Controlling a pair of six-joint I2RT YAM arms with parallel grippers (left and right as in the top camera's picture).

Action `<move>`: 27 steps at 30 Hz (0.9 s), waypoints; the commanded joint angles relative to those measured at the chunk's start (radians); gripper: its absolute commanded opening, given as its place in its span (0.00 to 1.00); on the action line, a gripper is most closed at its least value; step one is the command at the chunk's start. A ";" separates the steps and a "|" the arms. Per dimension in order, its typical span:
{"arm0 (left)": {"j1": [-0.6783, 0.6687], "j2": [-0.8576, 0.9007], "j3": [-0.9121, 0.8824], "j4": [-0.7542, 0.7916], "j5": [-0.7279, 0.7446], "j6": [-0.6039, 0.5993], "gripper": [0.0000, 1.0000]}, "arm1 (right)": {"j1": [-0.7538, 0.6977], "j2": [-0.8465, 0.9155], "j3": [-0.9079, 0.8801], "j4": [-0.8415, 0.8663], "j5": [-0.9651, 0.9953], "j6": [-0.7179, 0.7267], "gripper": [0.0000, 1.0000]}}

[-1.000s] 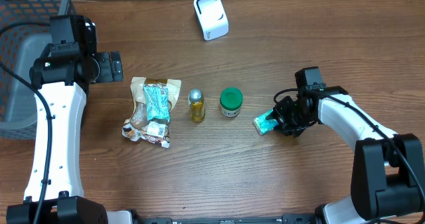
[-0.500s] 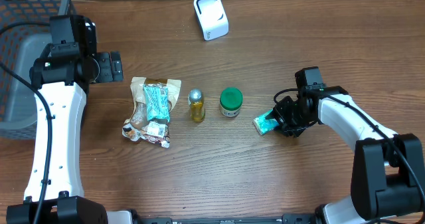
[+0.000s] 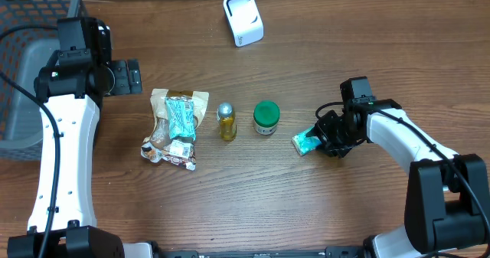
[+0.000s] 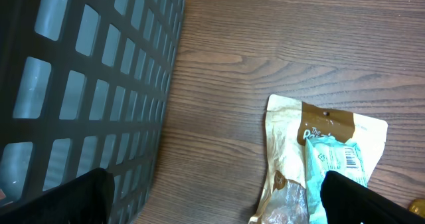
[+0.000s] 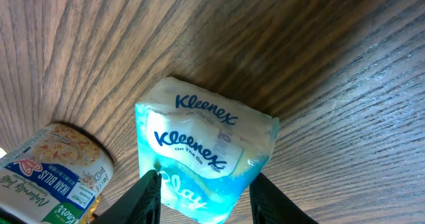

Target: Scan the item barcode

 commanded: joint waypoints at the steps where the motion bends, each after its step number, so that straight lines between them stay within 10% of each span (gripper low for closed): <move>1: 0.000 -0.015 0.023 0.003 -0.005 0.019 0.99 | -0.003 -0.003 0.003 0.002 0.011 0.004 0.41; 27: 0.000 -0.015 0.023 0.003 -0.005 0.019 1.00 | -0.003 -0.003 0.003 0.003 0.011 0.004 0.54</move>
